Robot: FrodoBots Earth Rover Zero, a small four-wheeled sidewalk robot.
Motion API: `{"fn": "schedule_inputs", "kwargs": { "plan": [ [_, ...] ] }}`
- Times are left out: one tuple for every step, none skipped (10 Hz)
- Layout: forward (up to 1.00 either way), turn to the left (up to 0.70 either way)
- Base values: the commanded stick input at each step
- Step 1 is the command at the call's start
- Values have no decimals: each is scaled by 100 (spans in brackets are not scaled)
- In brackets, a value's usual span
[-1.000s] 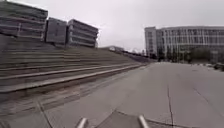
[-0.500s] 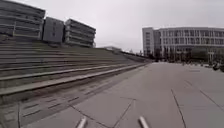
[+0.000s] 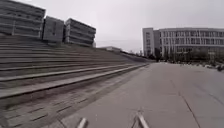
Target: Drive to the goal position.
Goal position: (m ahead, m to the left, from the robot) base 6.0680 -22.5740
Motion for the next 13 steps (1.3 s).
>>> {"fn": "schedule_inputs", "kwargs": {
  "plan": [
    [70, -25],
    [70, -35],
    [70, -35],
    [70, -35],
    [70, -35],
    [70, -35],
    [70, -35],
    [70, -21],
    [70, 0],
    [70, 0],
    [70, 0],
    [70, 0],
    [70, 0]
  ]
}}
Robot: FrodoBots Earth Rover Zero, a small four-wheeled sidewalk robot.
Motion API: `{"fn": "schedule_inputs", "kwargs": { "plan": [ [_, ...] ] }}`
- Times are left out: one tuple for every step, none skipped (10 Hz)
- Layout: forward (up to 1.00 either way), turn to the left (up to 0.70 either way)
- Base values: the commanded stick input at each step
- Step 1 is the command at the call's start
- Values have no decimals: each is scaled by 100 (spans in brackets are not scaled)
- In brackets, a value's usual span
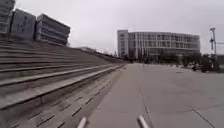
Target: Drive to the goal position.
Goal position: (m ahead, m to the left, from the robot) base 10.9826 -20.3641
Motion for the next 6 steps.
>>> {"fn": "schedule_inputs", "kwargs": {
  "plan": [
    [70, 0],
    [70, 0],
    [70, 0],
    [70, 0],
    [70, 0],
    [70, 0]
  ]
}}
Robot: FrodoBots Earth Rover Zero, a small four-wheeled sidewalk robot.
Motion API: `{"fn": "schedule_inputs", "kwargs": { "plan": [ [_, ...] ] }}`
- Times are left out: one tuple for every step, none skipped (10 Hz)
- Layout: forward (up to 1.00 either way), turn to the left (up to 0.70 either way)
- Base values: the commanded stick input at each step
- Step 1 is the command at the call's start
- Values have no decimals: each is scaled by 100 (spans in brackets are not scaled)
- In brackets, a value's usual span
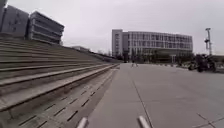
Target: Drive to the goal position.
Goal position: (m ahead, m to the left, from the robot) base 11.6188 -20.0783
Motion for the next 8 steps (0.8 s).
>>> {"fn": "schedule_inputs", "kwargs": {
  "plan": [
    [70, 0],
    [70, 0],
    [70, 0],
    [70, 0],
    [70, 0],
    [70, -11],
    [70, -35],
    [70, -29]
  ]
}}
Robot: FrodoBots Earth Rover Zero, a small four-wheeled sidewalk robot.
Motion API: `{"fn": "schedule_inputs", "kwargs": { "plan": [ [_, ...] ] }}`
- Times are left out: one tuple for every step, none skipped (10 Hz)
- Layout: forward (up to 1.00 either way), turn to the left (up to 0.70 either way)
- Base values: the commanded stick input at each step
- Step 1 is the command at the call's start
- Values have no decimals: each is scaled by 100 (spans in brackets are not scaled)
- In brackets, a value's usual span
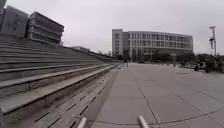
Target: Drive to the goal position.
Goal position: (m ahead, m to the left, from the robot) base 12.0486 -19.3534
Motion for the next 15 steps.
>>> {"fn": "schedule_inputs", "kwargs": {
  "plan": [
    [70, -15],
    [70, -1],
    [70, 0],
    [70, 0],
    [70, 0],
    [70, 0],
    [70, 0],
    [70, 0],
    [70, -34],
    [70, -35],
    [70, -35],
    [70, -35],
    [70, -13],
    [70, 0],
    [70, 0]
  ]
}}
